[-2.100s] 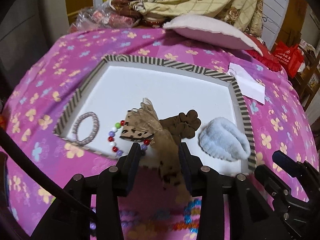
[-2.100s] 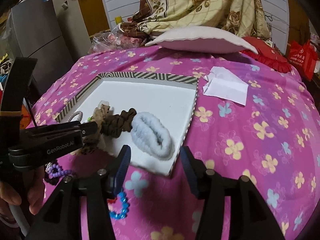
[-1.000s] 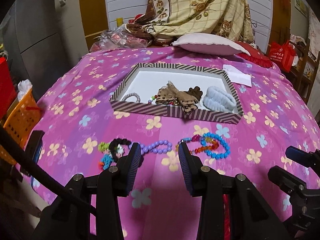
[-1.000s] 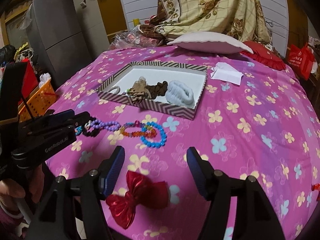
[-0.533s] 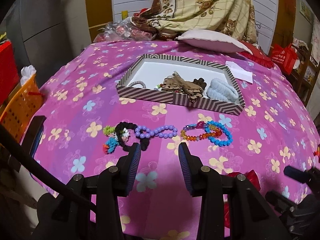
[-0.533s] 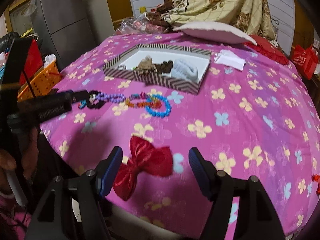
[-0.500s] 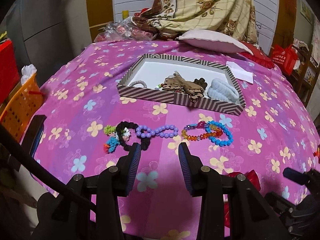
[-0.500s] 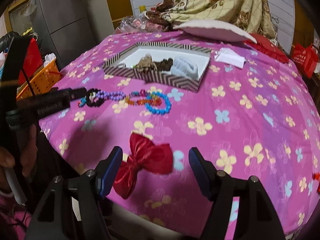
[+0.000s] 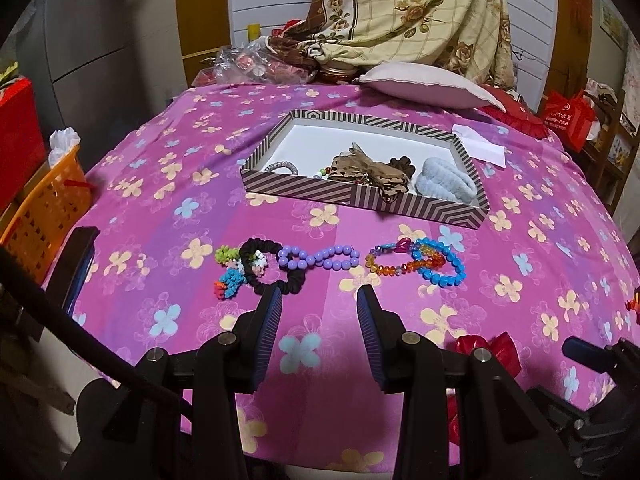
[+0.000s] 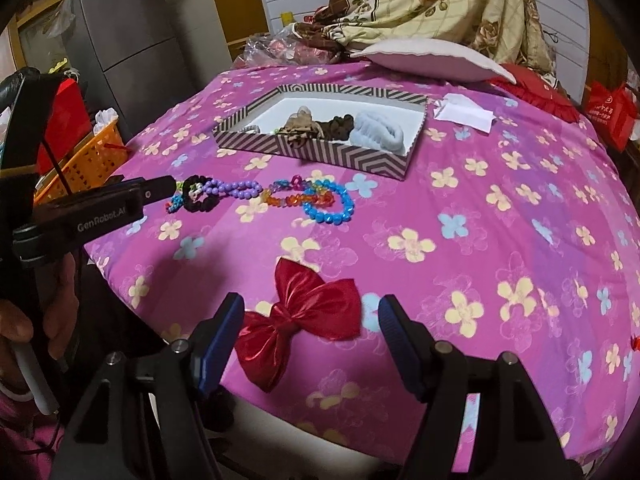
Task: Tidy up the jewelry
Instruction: 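Grasp the red satin bow with the right tool while the left grasps the green flower hair tie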
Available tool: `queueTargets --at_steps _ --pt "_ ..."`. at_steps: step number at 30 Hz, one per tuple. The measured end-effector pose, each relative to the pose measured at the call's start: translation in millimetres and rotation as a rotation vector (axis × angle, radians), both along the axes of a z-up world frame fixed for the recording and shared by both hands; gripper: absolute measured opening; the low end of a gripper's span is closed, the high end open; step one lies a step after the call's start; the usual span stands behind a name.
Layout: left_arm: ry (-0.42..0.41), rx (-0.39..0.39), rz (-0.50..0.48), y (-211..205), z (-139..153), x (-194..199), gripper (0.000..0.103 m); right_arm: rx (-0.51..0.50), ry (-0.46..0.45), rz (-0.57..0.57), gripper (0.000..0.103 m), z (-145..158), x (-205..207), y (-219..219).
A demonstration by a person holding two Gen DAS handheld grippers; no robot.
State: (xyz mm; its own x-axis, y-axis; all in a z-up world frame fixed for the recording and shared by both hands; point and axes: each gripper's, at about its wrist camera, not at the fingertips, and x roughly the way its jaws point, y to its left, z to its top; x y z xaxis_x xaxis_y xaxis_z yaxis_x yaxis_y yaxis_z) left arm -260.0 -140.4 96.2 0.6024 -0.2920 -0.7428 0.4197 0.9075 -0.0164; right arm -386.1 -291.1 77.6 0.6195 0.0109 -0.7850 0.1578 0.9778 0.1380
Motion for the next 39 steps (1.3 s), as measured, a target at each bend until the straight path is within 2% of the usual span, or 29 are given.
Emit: queueTargets --at_steps 13,17,23,29,34,39 --pt "0.013 -0.005 0.006 4.5 -2.5 -0.2 0.033 0.040 0.036 0.012 0.073 -14.3 0.8 8.0" --pt "0.031 -0.020 0.022 13.5 -3.5 6.0 0.033 0.045 0.089 0.014 0.075 -26.6 2.3 9.7" --pt "0.061 -0.046 0.100 45.2 -4.3 26.9 0.033 0.101 0.119 -0.021 0.075 -43.7 8.1 1.8" --pt "0.097 -0.064 0.208 82.0 -9.7 56.7 0.033 0.099 0.128 -0.023 0.076 -51.1 33.4 1.6" --pt "0.134 -0.075 0.237 90.2 -17.2 73.2 0.033 0.015 0.148 -0.008 0.077 -59.3 58.2 10.0" --pt "0.207 -0.091 0.233 84.1 -32.8 91.0 0.033 -0.085 0.153 0.030 0.077 -62.0 67.0 15.5"
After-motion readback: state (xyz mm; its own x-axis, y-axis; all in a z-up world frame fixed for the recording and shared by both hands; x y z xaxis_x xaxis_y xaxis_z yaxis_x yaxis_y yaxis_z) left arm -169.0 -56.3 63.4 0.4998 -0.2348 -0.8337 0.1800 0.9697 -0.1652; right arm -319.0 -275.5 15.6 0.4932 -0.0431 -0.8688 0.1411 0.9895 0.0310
